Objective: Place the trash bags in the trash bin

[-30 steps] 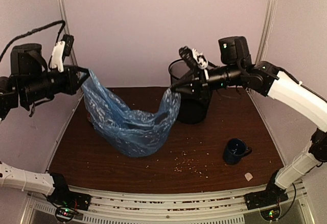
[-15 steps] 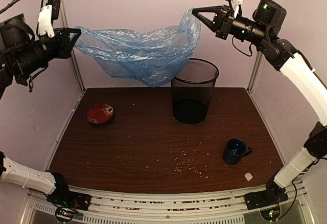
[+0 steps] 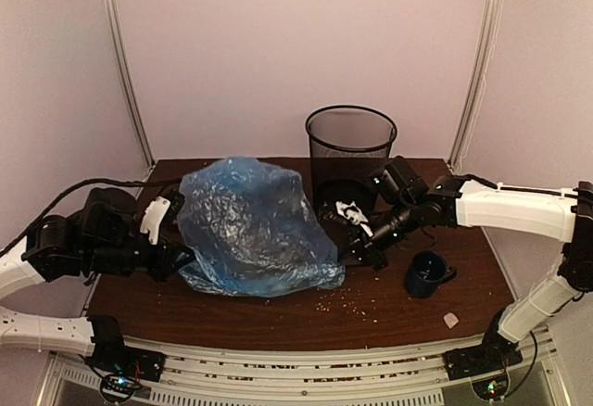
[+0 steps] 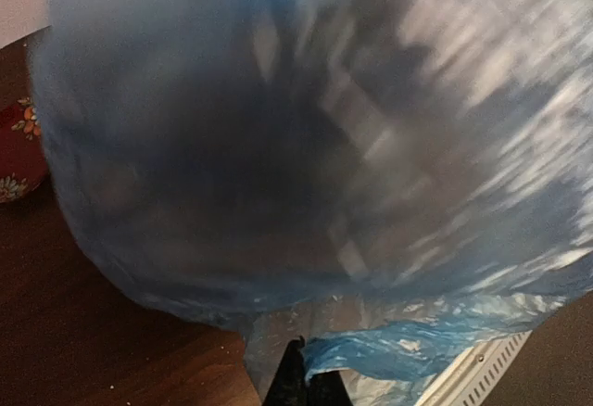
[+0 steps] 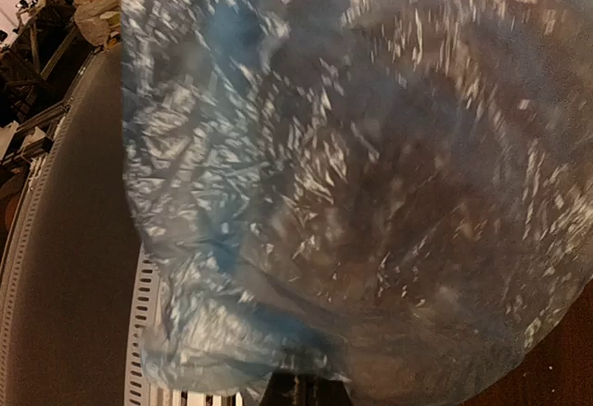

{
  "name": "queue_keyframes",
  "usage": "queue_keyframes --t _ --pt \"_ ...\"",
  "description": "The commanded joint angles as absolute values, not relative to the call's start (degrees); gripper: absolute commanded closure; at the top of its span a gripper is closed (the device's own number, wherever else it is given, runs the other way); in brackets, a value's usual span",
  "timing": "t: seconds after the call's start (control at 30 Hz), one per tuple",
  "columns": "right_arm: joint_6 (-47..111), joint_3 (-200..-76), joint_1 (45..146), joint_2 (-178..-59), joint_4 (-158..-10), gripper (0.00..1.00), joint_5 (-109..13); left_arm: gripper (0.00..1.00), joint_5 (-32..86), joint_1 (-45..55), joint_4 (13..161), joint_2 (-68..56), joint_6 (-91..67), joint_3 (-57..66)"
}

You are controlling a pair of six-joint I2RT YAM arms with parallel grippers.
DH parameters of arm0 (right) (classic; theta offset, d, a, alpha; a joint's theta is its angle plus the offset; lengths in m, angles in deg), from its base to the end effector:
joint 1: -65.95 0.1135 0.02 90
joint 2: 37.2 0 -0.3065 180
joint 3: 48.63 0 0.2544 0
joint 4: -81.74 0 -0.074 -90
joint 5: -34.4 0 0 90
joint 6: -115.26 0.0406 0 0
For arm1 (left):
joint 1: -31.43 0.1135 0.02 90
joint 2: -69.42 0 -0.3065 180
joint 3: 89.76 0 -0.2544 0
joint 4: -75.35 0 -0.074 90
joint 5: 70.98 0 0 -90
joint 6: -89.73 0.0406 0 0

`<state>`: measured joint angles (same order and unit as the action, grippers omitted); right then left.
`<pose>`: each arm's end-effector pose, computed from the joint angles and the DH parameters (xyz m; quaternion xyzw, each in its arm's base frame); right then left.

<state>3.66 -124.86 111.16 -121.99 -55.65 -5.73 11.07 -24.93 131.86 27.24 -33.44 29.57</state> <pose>0.1939 0.2394 0.3028 -0.5878 0.6368 0.4509 0.2137 0.0734 -0.1002 0.3296 0.1505 0.8845 -0.2636 0.3543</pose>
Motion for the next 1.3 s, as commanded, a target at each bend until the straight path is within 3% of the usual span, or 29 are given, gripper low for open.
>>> queue_keyframes --t 0.0,0.17,0.37,0.53,0.67,0.77,0.93,1.0,1.17,1.27 --pt "-2.54 -130.62 110.89 -118.17 -49.67 1.00 -0.67 1.00 9.12 -24.91 132.36 29.37 -33.70 21.89" --pt "-0.71 -136.35 110.66 -119.37 -45.85 1.00 0.95 1.00 4.33 -24.91 135.62 27.83 -31.59 15.88" --pt "22.83 -149.14 103.49 -125.49 -62.21 1.00 -3.99 1.00 -8.65 -24.20 134.82 18.92 -27.45 7.88" --pt "31.83 -167.19 100.71 -139.46 -66.92 1.00 -12.82 1.00 -1.36 -8.99 135.66 0.12 -20.86 -3.29" --pt "36.11 -180.55 100.71 -150.22 -69.33 1.00 -17.39 1.00 3.93 -0.07 128.98 -7.96 -18.85 -7.28" --pt "36.71 -194.47 100.36 -158.59 -69.61 1.00 -20.23 1.00 3.48 4.37 131.17 -16.26 -17.72 -21.54" --pt "32.24 -207.23 100.80 -158.80 -75.79 1.00 -27.90 1.00 6.59 4.95 132.38 -25.96 -13.11 -53.04" --pt "26.98 -211.75 101.96 -155.93 -75.18 1.00 -28.76 1.00 10.15 4.98 129.98 -26.05 -13.46 -59.82" --pt "16.93 -212.08 107.63 -146.00 -71.51 1.00 -26.61 1.00 27.23 -0.37 108.11 -9.72 -9.80 -46.41" --pt "12.19 -207.30 110.36 -141.16 -65.66 1.00 -19.65 1.00 32.85 -6.53 104.78 -0.48 -6.02 -38.18"
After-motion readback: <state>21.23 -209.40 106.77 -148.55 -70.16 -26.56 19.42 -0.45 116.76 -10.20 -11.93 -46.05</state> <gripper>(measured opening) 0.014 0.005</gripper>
